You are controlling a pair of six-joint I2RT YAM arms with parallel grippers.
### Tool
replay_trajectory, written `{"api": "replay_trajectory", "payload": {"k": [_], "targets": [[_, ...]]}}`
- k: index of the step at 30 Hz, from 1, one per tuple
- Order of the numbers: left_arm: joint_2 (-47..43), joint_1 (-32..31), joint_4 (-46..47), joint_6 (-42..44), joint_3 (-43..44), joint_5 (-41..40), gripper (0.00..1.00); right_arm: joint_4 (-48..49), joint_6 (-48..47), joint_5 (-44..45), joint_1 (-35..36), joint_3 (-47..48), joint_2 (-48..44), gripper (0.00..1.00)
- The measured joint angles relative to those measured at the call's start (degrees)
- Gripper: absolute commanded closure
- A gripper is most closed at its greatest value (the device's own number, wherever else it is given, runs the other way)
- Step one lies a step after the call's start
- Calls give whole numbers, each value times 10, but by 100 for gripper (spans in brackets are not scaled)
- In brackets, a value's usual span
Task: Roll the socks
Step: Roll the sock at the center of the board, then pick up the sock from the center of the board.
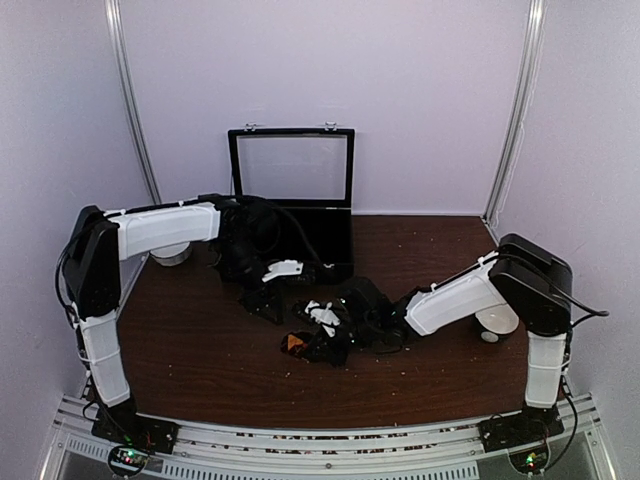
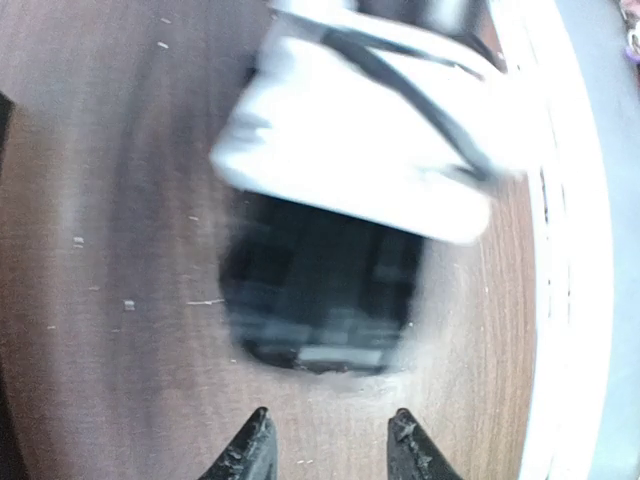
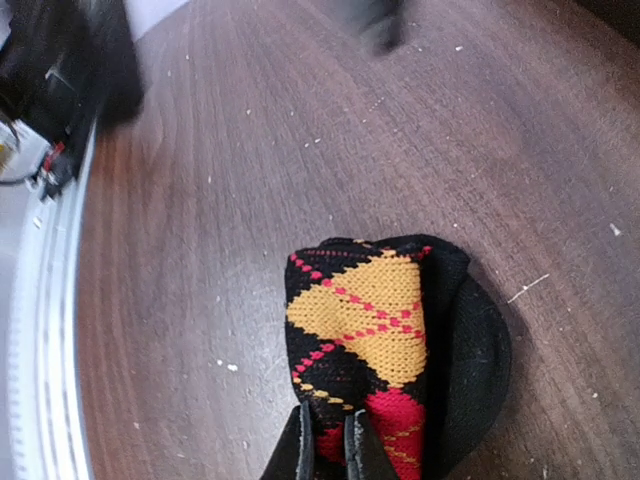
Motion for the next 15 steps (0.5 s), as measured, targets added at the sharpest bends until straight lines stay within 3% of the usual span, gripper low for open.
{"api": "replay_trajectory", "payload": {"k": [9,15], "targets": [[-11,-71,91,30,-96,-76,60,63,232,-166,-71,9,48,100],[-11,-125,173,40,-130,-181,60,61,309,-198,-87,10,52,100]]}}
